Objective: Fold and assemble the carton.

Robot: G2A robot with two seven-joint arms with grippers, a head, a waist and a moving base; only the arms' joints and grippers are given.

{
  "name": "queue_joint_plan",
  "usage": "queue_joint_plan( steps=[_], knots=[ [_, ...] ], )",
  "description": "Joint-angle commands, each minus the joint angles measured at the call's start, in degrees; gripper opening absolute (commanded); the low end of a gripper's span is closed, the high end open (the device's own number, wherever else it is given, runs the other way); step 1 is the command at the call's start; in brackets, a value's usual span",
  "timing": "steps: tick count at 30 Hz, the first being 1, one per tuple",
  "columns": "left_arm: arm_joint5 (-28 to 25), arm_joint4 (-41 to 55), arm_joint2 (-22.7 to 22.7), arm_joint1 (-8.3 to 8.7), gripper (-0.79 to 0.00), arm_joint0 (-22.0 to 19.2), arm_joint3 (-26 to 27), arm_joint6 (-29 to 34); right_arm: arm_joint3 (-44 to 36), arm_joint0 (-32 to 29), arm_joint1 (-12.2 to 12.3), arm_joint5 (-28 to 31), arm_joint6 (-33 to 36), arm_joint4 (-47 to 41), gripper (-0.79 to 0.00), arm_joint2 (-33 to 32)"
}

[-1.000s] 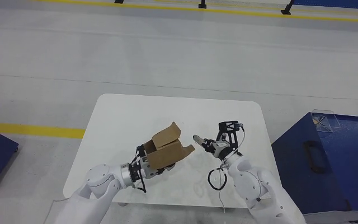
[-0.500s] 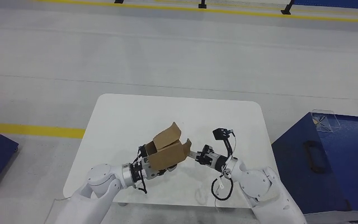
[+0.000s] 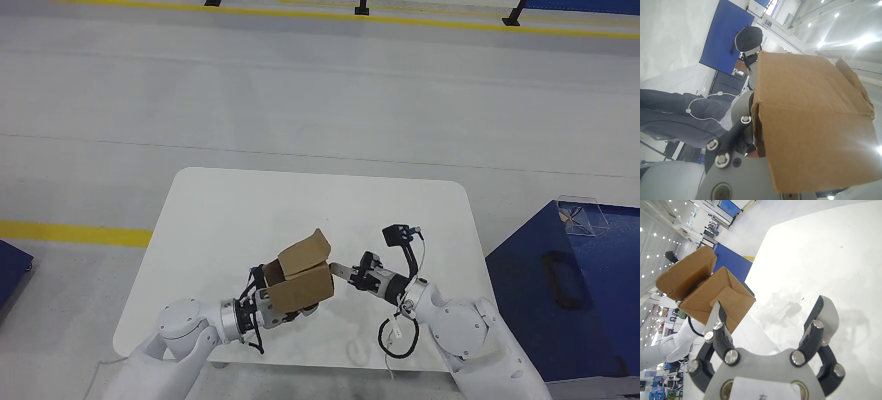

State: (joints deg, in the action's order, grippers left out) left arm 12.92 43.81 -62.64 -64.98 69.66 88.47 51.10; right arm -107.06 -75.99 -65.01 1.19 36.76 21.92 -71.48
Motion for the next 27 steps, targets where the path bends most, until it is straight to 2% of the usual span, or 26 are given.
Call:
queue_joint_plan(
  steps=[1,16,27],
  knots=[
    [-0.06,-0.15,-0.10,0.04,-0.785,0.26,0.31,-0.04,-0.33,0.04,0.02,-0.14,0.07,0.44,0.000,0.06],
    [-0.51,-0.24,-0.76,0.19,-0.785,1.64,1.23,0.10,-0.87,0.38,0.08,-2.20,2.03,3.99,0.000,1.63],
    [-0.47,-1.15,-0.73,0.27,-0.785,1.97,1.73,0.41,-2.41,-0.50,0.15,-1.47,0.30,2.80,0.000,0.34]
  ],
)
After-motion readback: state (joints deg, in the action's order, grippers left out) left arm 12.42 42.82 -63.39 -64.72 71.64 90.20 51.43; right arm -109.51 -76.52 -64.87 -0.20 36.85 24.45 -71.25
